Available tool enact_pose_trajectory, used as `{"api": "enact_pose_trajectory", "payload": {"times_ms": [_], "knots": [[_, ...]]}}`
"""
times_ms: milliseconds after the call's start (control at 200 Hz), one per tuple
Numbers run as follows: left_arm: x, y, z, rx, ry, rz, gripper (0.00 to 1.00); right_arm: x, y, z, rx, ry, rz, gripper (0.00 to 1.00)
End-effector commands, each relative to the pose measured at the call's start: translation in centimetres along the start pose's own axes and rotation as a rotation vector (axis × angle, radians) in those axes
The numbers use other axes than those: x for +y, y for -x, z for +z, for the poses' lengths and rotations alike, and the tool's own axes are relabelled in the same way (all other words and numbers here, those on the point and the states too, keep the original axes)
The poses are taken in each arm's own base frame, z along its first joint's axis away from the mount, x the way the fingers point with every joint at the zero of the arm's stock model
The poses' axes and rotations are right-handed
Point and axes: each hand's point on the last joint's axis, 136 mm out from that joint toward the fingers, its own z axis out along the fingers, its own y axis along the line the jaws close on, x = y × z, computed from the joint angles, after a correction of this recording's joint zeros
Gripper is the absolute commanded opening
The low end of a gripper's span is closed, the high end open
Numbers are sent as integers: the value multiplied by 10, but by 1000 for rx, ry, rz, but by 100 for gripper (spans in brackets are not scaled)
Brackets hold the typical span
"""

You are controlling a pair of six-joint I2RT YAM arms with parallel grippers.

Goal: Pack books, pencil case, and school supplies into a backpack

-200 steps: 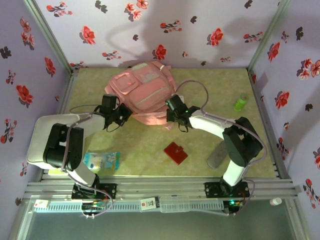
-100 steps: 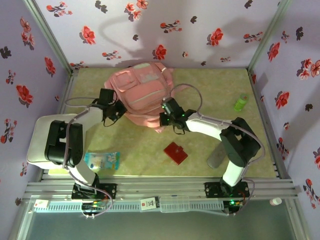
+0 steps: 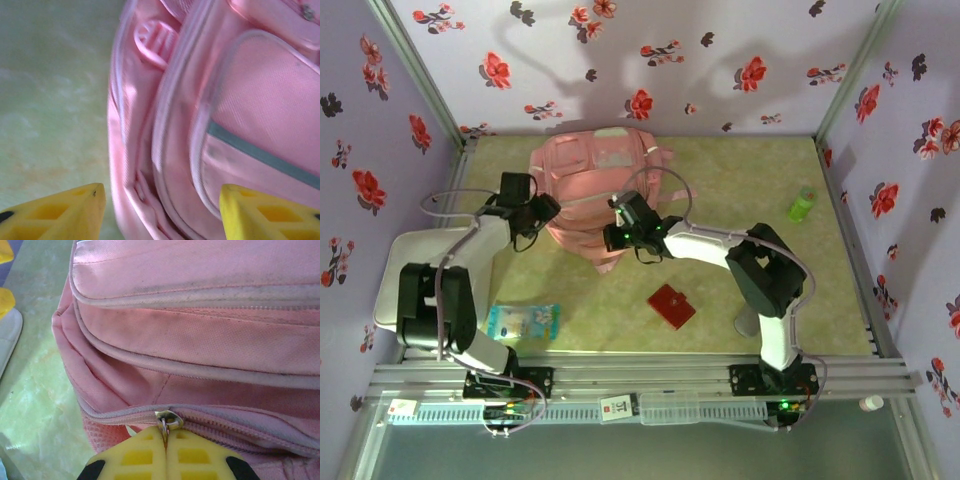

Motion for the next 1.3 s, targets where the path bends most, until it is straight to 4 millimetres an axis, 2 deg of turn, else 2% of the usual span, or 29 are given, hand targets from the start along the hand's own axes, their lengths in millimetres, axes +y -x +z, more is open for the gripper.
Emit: {"api": "enact_pose_trajectory", "payload": {"times_ms": [0,145,260,375,475,600,740,870,1100,1295], "knots": [[-9,-29,4,104,-105,-107,63,23,19,4,-44,80,-13,0],[-19,-52,14,171,-168,-177,64,24,17,7,-34,80,-9,0],[-16,-60,22,173,-152,-175,64,20,14,8,-27,66,-7,0],[-14,-67,30,177,-121,-150,60,19,12,8,-22,56,-8,0],[-11,-69,34,172,-91,-125,51,17,13,7,-23,49,-6,0],[-6,-67,33,142,-45,-87,34,13,11,5,-21,22,-3,0],[-1,-62,30,118,-11,-46,13,0,6,0,-11,-45,3,0],[-3,-55,24,99,8,5,0,-15,3,-10,-4,-98,10,0],[-13,-44,11,70,-1,54,0,-43,12,-39,-32,-170,64,0],[-31,-31,-9,39,-40,102,0,-67,14,-56,-24,-234,123,0]]}}
